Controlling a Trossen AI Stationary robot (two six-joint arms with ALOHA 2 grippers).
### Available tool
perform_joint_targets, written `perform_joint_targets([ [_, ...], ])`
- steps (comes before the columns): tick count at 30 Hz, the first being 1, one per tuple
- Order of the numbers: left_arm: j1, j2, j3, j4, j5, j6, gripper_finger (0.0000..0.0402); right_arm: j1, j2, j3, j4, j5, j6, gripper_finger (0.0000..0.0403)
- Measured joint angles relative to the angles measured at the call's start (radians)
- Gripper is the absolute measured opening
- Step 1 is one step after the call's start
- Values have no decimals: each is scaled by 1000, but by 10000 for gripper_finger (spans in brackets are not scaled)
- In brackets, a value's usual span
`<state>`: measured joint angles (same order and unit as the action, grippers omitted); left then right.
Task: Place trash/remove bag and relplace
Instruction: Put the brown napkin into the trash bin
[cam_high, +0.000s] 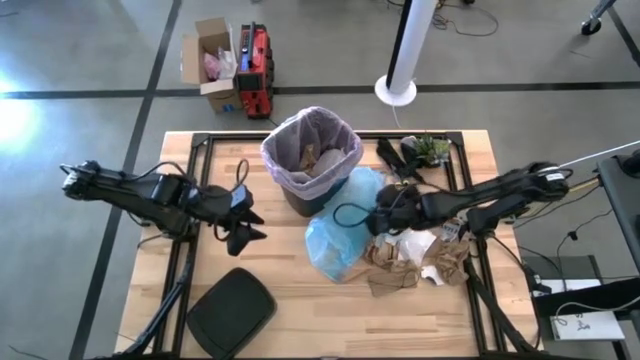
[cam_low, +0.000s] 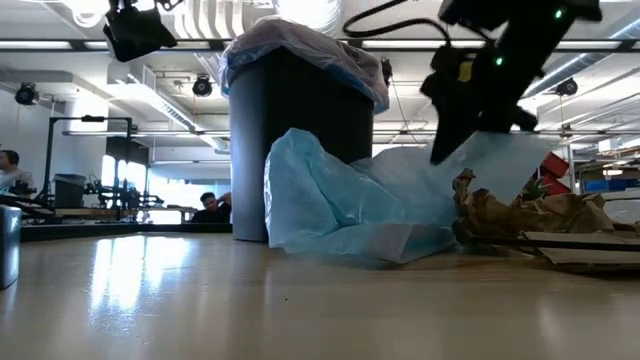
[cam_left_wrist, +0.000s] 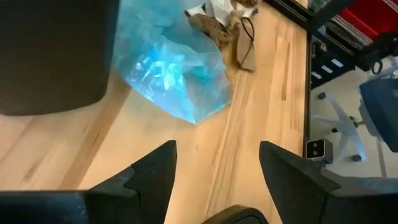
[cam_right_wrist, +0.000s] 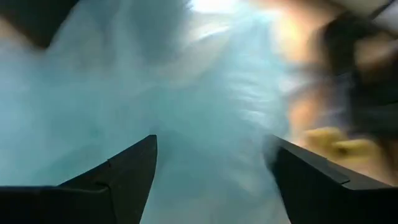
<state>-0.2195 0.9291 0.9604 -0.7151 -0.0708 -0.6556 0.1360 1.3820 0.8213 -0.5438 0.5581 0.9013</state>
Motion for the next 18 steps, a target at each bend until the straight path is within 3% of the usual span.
perform_joint_targets([
  [3,-11,-1,-32,0,0,0,217,33,99,-9,273,-129,-28,269],
  [7,-14,0,-86,52,0,0,216,80,264,76,527,-170,-44,263],
  [10,-14,1,-140,169,-1,0,212,97,386,201,587,-187,-70,264],
  [16,-14,7,-234,408,-26,-25,210,100,591,497,594,-417,-250,278],
  [18,-14,7,-253,454,-47,-32,212,102,616,565,537,-432,-289,283],
])
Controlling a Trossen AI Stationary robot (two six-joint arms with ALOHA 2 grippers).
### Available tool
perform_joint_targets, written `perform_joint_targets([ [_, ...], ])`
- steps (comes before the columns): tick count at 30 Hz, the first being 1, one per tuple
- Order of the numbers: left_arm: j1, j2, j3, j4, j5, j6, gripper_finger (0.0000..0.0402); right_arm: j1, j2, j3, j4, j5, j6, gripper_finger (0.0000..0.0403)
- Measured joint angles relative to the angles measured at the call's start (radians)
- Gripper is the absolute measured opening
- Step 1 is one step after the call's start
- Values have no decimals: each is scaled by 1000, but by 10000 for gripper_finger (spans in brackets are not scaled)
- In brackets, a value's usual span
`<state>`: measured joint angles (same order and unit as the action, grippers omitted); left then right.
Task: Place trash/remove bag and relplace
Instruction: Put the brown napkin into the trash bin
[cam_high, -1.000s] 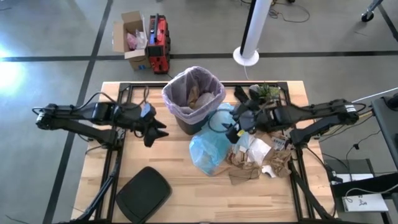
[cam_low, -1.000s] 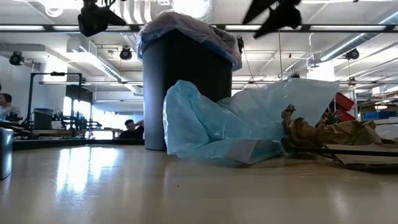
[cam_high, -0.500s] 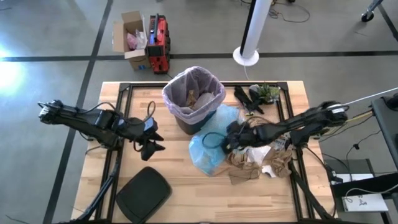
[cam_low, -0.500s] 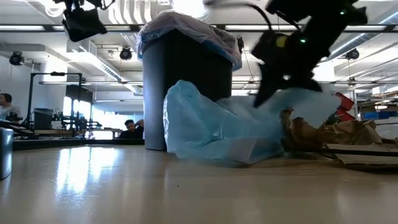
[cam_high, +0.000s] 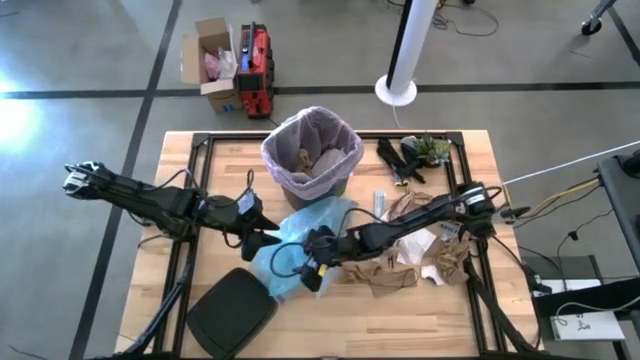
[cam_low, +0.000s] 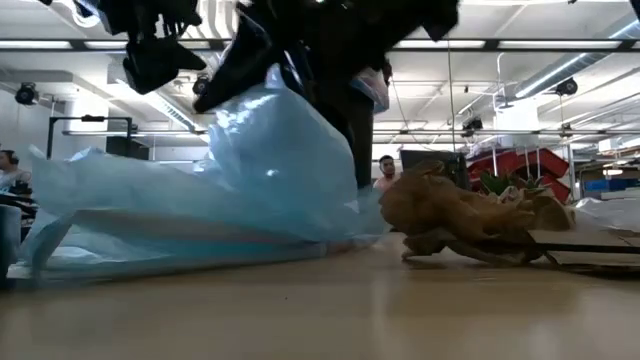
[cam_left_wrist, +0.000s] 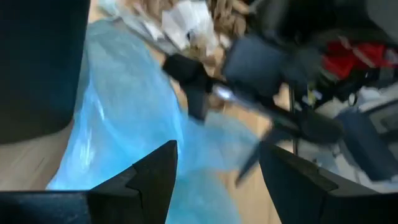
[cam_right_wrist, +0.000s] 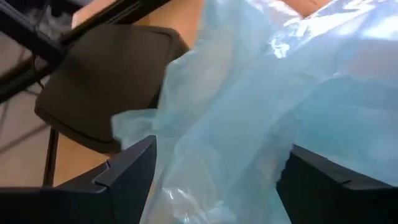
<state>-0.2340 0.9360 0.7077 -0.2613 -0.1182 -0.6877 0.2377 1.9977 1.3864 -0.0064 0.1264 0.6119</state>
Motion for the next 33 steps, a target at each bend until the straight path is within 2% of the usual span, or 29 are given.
perform_joint_targets([
  [5,-1,7,-24,9,-80,-4,212,0,-42,40,-183,6,-84,297],
  [9,-1,37,-39,28,-152,-2,209,0,-135,4,-345,5,-128,311],
  [14,-2,108,-72,119,-183,-2,209,20,-258,-82,-469,-4,-185,324],
  [20,-3,226,-97,192,-187,-2,212,79,-416,-230,-462,-27,-210,325],
  [25,-10,324,-99,182,-174,-2,206,126,-486,-350,-452,-21,-134,325],
  [29,-19,364,-100,108,-105,11,207,164,-486,-437,-406,-21,-82,325],
  [33,-36,362,-97,-82,-74,21,211,198,-451,-476,-312,-18,-48,325],
])
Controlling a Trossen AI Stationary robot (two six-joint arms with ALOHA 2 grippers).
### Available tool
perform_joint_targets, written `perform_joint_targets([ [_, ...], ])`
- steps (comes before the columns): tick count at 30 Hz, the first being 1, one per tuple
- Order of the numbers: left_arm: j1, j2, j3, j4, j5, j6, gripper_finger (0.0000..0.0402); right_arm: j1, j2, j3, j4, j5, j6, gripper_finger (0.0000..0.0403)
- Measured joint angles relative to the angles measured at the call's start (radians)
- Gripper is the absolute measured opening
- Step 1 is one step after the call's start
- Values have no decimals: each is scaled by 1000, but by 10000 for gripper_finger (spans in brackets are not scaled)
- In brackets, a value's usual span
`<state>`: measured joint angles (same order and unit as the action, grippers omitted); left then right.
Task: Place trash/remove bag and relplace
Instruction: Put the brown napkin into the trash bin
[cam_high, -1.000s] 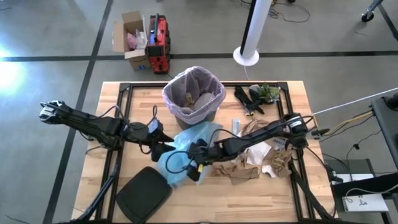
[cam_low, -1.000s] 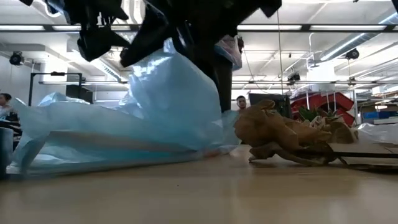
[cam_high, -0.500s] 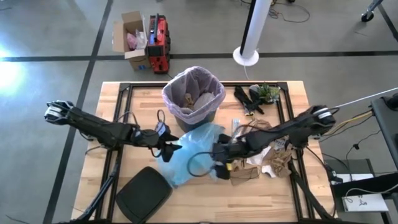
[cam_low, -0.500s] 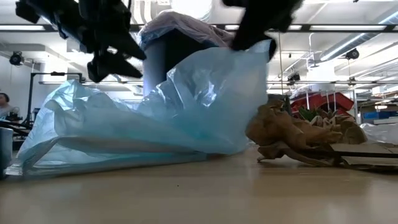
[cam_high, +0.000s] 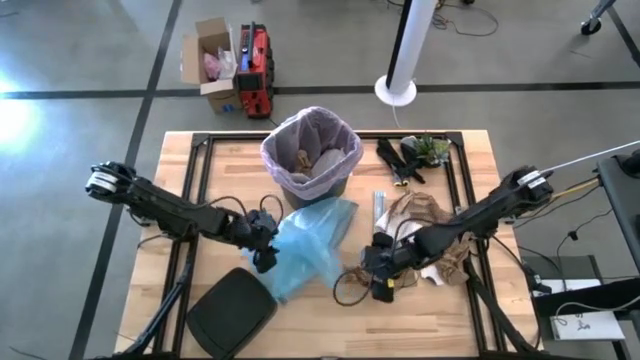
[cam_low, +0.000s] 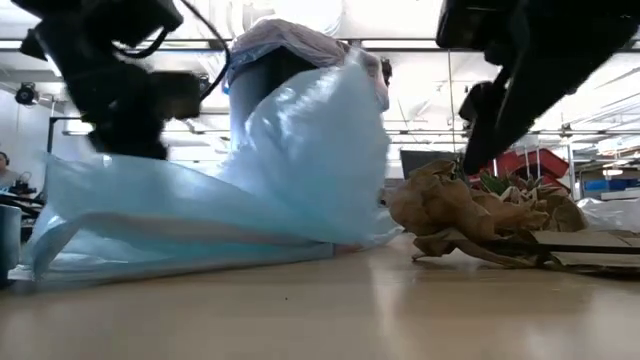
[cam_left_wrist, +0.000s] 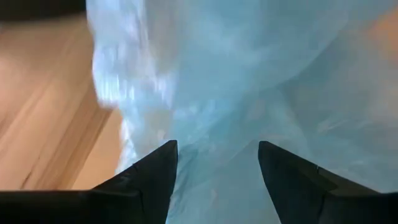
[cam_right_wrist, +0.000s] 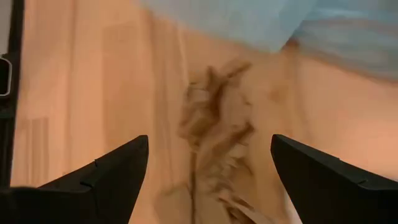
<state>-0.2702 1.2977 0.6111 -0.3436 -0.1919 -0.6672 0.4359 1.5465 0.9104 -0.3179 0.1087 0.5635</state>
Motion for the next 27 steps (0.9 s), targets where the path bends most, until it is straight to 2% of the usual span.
perform_joint_targets([
  [4,-12,-42,0,-157,0,4,213,18,69,-8,24,24,9,325],
  [9,-12,-118,3,-249,-10,4,210,18,167,-14,101,23,27,325],
  [16,-12,-239,59,-513,-87,-4,217,16,249,11,147,55,35,312],
  [22,-11,-331,134,-610,-149,-4,214,14,248,9,144,85,37,248],
  [27,-11,-390,196,-590,-205,-1,207,1,227,10,133,94,22,144],
])
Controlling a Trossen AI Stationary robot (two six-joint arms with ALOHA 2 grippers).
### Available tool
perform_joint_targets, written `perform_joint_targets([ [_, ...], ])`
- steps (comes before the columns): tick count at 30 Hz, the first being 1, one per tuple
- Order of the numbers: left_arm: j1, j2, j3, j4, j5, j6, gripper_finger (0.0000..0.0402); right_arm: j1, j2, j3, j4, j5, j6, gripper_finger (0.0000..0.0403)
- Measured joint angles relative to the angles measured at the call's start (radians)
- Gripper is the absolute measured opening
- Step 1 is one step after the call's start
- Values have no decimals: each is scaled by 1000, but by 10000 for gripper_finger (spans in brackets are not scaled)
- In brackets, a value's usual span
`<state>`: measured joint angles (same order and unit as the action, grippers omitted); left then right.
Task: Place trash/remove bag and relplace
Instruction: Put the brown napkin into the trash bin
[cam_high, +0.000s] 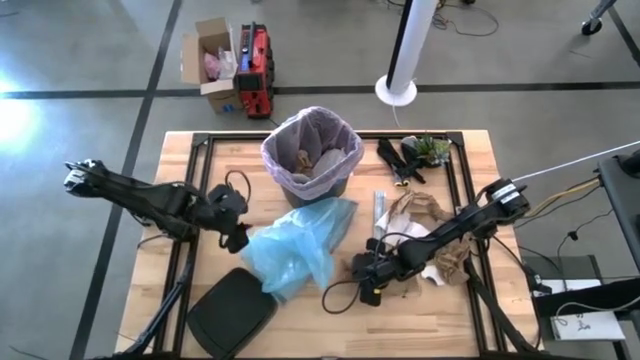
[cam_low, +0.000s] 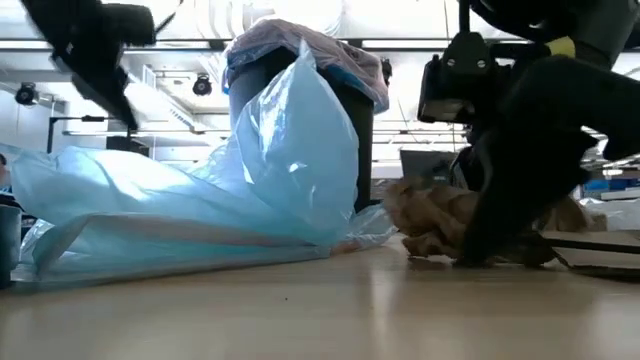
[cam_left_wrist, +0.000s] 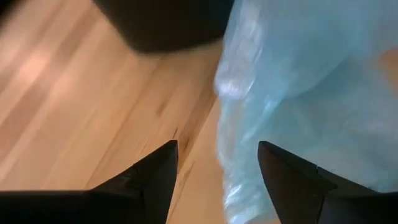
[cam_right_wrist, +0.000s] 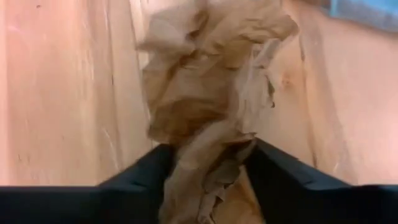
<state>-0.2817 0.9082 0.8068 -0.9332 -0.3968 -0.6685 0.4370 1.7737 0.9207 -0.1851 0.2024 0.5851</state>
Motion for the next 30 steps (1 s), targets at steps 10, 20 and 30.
perform_joint_targets([
  [10,0,-42,148,7,-94,104,191,-23,-219,2,-84,76,-63,15],
  [20,0,-40,249,9,-93,87,178,-61,-534,120,-80,324,-201,2],
  [30,0,-22,307,35,-92,86,163,-268,-428,402,-62,362,-385,2],
])
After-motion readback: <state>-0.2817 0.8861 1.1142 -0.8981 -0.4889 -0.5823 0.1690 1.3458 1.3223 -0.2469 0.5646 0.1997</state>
